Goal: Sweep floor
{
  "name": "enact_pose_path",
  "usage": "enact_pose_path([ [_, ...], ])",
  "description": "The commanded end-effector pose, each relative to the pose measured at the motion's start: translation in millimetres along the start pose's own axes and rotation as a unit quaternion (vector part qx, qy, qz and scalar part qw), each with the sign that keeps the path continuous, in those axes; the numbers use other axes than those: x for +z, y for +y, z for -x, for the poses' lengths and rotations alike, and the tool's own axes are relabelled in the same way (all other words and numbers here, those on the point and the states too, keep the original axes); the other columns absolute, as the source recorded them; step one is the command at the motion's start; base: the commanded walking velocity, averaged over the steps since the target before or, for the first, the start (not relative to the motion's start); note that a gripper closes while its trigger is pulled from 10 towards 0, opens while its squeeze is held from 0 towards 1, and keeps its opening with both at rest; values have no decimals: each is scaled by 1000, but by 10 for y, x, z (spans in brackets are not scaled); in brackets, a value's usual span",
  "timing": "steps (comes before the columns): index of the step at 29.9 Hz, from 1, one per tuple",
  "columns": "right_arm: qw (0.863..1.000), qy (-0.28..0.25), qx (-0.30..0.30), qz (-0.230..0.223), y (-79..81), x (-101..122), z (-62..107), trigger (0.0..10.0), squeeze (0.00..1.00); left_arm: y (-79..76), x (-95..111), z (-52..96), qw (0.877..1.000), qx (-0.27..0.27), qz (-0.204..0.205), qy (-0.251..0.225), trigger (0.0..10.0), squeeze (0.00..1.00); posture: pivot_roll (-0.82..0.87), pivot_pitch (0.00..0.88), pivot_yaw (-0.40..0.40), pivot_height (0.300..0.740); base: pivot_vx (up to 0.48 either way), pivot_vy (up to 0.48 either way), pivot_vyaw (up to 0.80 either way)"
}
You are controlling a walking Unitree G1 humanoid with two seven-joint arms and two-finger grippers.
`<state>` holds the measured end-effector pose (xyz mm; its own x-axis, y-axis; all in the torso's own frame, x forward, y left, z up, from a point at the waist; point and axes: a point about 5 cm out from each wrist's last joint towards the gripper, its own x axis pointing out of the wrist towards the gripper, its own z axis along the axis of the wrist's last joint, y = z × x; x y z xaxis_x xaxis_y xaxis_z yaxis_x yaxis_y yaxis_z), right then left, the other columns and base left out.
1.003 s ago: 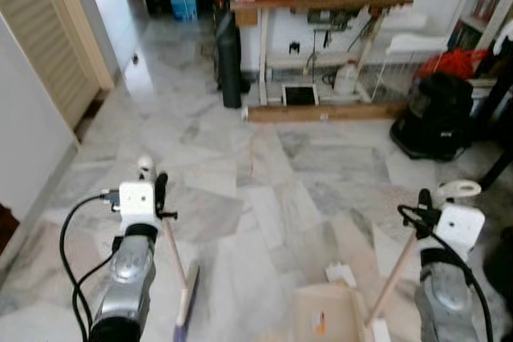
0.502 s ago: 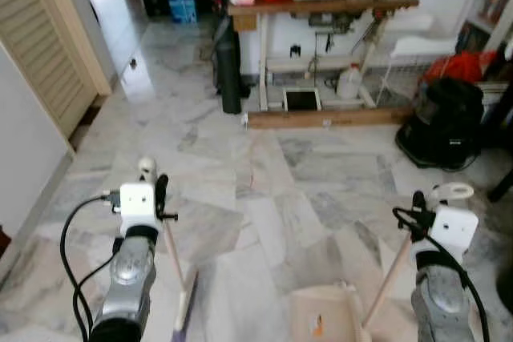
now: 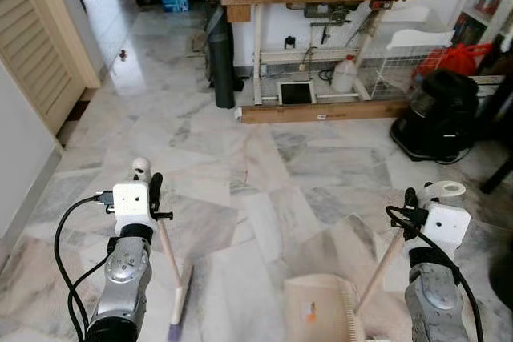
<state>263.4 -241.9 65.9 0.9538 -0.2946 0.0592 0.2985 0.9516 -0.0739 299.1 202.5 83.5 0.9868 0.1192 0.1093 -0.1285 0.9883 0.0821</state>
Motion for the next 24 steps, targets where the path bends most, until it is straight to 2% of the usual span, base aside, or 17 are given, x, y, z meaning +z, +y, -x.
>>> enact_pose_path([
  [1,1000,-19,-3,-2,-15,83,-38,10000,0,16,105,-56,1000,-1,-6,-23,10000,0,-75,0,22,740,0,0,-800],
  [8,1000,-20,-7,-4,-12,89,-53,10000,0,34,109,-70,1000,2,-6,-22,10000,0,-74,0,26,740,0,348,-800],
  [17,1000,-22,-9,-7,0,90,-46,10000,0,11,108,-69,1000,-6,-5,-22,10000,0,-79,0,34,740,0,0,-800],
  [22,1000,-22,-8,-8,5,89,-47,10000,0,10,124,-80,1000,-6,-6,-25,10000,0,-77,0,37,740,0,364,-800],
  [24,1000,-23,-7,-9,14,92,-53,10000,0,11,134,-89,1000,-7,-8,-29,10000,0,-78,0,39,740,0,0,-800],
])
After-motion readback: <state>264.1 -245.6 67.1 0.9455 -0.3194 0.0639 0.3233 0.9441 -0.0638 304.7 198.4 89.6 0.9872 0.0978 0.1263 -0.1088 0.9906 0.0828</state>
